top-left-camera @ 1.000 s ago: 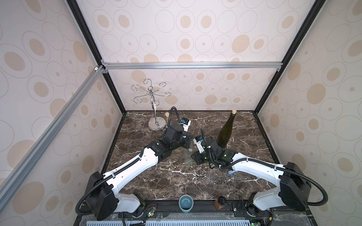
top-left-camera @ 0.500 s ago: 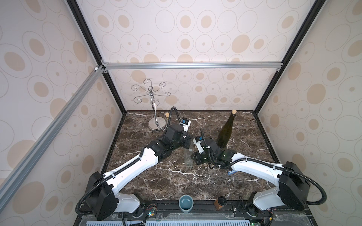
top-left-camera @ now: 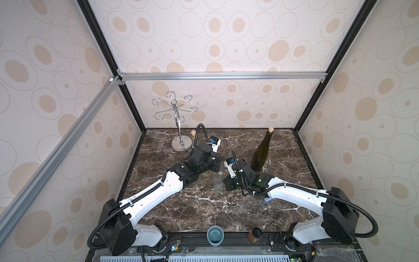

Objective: Remove the label from the bottle
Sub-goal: Tear open the label from the bottle.

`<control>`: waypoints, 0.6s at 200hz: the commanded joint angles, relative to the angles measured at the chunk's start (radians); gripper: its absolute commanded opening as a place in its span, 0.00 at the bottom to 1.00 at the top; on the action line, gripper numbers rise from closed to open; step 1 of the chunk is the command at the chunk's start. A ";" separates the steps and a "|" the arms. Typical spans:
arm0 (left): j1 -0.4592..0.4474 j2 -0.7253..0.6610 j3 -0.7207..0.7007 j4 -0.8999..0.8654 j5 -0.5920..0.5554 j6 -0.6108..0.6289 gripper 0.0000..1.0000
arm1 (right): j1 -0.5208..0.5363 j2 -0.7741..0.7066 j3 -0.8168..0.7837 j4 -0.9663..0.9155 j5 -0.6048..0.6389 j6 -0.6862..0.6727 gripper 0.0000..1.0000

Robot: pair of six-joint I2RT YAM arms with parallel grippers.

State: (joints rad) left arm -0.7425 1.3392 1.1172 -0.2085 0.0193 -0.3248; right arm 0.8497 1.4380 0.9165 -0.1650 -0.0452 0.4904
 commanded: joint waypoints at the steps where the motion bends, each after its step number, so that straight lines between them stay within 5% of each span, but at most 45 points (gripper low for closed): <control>1: -0.009 -0.005 0.027 -0.002 0.014 -0.007 0.11 | 0.002 -0.011 -0.005 -0.001 0.033 0.004 0.00; 120: -0.011 0.002 0.032 -0.011 0.046 0.027 0.11 | 0.000 -0.027 -0.025 0.007 0.036 -0.001 0.00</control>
State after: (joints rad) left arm -0.7425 1.3392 1.1172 -0.2081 0.0303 -0.3130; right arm 0.8497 1.4342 0.9085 -0.1627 -0.0429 0.4896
